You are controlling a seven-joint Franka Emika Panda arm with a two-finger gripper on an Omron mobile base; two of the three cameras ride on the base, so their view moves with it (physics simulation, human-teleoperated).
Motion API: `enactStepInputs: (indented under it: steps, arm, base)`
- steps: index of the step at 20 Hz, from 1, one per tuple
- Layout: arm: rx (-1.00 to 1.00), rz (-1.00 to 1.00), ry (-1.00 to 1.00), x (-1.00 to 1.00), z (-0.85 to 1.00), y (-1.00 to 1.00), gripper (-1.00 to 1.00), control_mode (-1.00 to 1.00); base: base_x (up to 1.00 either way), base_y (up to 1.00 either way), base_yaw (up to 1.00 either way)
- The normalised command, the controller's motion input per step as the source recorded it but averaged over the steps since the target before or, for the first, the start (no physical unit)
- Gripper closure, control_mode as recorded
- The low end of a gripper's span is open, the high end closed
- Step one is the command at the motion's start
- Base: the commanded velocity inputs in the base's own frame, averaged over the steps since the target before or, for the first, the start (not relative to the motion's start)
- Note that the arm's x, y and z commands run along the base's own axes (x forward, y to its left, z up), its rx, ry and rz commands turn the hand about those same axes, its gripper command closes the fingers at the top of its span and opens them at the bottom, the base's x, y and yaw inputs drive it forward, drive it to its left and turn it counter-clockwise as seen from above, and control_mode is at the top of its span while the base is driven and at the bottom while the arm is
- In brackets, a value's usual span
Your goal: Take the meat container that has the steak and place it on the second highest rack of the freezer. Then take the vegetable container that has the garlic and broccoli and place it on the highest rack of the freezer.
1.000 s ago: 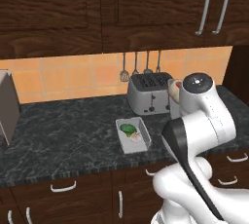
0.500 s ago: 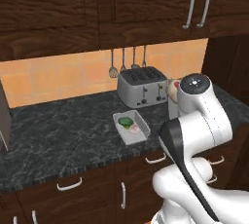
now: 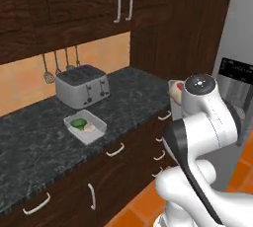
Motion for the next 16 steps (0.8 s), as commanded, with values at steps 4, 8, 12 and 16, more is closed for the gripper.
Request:
enactStepInputs:
  steps: [4, 8, 12, 16]
  arm:
    - [0.00, 0.00, 0.00, 0.00, 0.00, 0.00, 1.00, 1.00]
    - [0.00, 0.00, 0.00, 0.00, 0.00, 0.00, 1.00, 1.00]
    - [0.00, 0.00, 0.00, 0.00, 0.00, 0.00, 1.00, 1.00]
    - [0.00, 0.00, 0.00, 0.00, 0.00, 0.00, 1.00, 1.00]
  base:
    - [-0.50, 0.06, -0.71]
    - [-0.32, -0.18, -0.64]
    - [-0.12, -0.60, -0.55]
    - [-0.03, -0.74, -0.49]
